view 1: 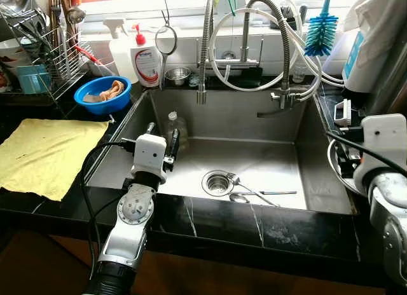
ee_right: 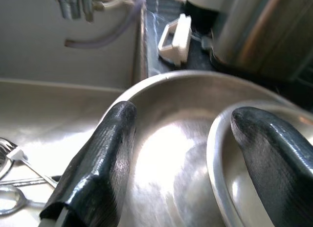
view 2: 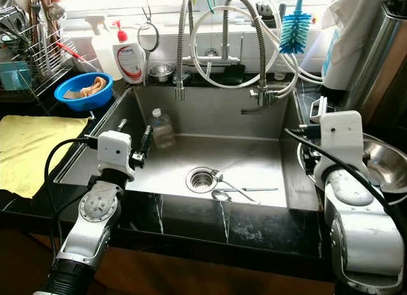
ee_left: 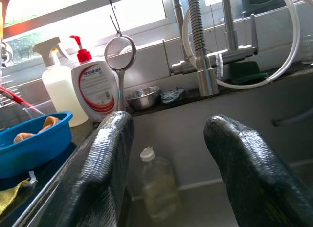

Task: Kitchen organization

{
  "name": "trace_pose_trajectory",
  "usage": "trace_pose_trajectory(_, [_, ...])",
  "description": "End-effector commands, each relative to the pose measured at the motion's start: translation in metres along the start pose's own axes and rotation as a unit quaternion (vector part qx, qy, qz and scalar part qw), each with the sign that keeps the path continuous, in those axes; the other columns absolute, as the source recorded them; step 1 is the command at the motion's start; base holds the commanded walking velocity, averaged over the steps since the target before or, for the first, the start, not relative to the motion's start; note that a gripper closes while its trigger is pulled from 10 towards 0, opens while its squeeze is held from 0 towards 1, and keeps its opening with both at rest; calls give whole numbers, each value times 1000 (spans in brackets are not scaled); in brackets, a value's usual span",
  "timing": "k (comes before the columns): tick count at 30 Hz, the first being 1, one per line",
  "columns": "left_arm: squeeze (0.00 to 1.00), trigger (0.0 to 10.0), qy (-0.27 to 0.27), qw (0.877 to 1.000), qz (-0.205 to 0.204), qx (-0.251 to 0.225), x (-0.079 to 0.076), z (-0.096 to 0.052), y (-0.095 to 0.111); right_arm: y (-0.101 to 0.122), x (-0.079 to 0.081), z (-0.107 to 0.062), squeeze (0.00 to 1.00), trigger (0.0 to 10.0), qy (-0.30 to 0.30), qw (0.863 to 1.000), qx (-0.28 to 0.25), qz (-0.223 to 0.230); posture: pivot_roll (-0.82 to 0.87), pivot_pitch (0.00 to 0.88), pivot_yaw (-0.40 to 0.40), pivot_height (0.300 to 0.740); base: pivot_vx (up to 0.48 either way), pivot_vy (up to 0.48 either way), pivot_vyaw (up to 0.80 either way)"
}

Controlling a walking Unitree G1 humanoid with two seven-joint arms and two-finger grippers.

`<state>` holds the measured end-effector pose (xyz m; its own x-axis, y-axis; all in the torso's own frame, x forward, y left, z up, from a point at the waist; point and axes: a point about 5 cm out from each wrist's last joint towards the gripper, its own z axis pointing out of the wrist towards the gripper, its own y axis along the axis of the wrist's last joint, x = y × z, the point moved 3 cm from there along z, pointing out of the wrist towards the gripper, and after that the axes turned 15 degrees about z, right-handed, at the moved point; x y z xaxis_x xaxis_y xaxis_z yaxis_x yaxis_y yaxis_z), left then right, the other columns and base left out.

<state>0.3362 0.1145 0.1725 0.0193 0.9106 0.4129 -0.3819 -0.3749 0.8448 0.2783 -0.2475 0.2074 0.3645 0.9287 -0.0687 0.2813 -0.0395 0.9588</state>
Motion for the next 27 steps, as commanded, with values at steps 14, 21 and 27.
trace_pose_trajectory(14, [0,10000,-4,1000,5,1,2,-1,-2,-11,-7,1,0,10000,-24,999,9,35,-295,0,91,740,0,0,0])
trace_pose_trajectory(21, [0,10000,-9,1000,4,-1,0,-1,-2,-14,-2,4,0,10000,-16,999,11,43,-285,0,93,740,0,0,0])
trace_pose_trajectory(27, [0,10000,-14,1000,5,-3,-1,0,-1,-19,-1,7,0,9373,-16,998,14,55,-281,0,99,740,0,0,0])
